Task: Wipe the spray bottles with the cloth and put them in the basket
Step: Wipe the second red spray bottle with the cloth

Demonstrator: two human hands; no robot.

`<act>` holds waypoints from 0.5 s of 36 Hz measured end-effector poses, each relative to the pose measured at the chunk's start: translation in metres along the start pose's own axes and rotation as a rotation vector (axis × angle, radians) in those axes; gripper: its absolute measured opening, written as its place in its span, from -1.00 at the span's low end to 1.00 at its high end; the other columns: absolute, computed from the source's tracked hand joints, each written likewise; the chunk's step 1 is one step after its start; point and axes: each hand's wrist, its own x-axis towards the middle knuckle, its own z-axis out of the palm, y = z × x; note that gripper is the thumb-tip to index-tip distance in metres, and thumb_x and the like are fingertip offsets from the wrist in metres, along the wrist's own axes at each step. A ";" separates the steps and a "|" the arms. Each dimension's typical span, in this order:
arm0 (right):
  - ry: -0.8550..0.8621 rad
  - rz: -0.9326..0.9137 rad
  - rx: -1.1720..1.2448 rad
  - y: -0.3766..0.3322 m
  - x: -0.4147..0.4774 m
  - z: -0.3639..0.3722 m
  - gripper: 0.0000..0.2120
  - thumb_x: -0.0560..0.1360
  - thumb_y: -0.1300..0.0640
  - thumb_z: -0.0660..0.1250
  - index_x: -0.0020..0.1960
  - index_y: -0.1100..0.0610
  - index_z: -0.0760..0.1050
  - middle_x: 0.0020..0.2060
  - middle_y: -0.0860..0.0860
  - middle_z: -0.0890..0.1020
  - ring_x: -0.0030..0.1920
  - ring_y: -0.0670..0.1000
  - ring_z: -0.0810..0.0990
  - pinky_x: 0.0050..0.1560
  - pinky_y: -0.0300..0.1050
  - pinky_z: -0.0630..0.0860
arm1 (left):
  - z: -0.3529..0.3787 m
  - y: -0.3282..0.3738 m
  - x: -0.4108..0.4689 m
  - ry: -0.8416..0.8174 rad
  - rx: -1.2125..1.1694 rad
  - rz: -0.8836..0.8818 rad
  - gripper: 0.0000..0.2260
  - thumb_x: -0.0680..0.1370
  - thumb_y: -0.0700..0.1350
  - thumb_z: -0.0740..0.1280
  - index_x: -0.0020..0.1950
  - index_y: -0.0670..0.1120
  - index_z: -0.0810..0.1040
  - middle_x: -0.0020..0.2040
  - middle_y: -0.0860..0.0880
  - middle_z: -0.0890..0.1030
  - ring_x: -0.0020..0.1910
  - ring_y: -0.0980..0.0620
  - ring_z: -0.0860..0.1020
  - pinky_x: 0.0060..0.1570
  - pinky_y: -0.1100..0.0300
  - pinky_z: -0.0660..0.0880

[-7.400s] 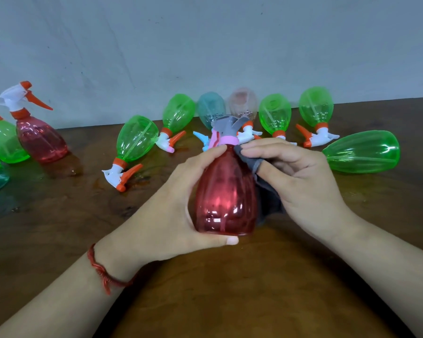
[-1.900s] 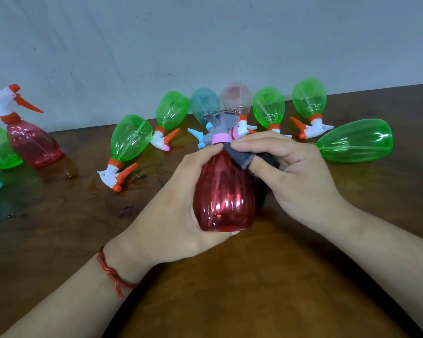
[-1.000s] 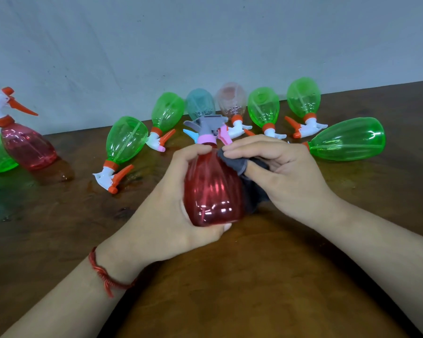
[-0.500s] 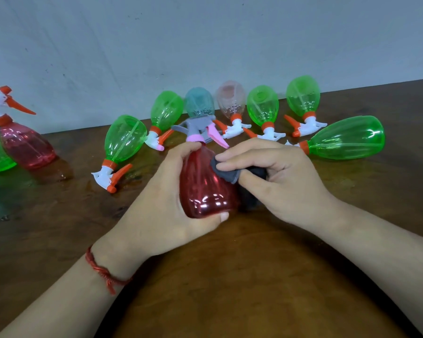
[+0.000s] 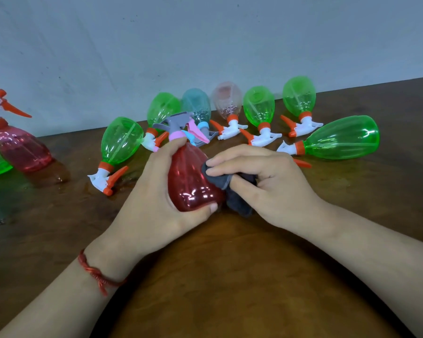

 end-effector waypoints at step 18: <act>0.122 0.382 0.666 0.002 0.011 -0.002 -0.70 0.58 0.46 0.36 0.19 0.17 0.69 0.13 0.08 0.76 0.21 0.06 0.71 0.32 0.02 0.59 | 0.023 0.033 0.041 -0.052 -0.752 -0.271 -0.29 0.70 -0.25 0.16 -0.69 -0.05 0.53 -0.58 0.05 0.55 -0.64 0.16 0.53 -0.59 0.33 0.47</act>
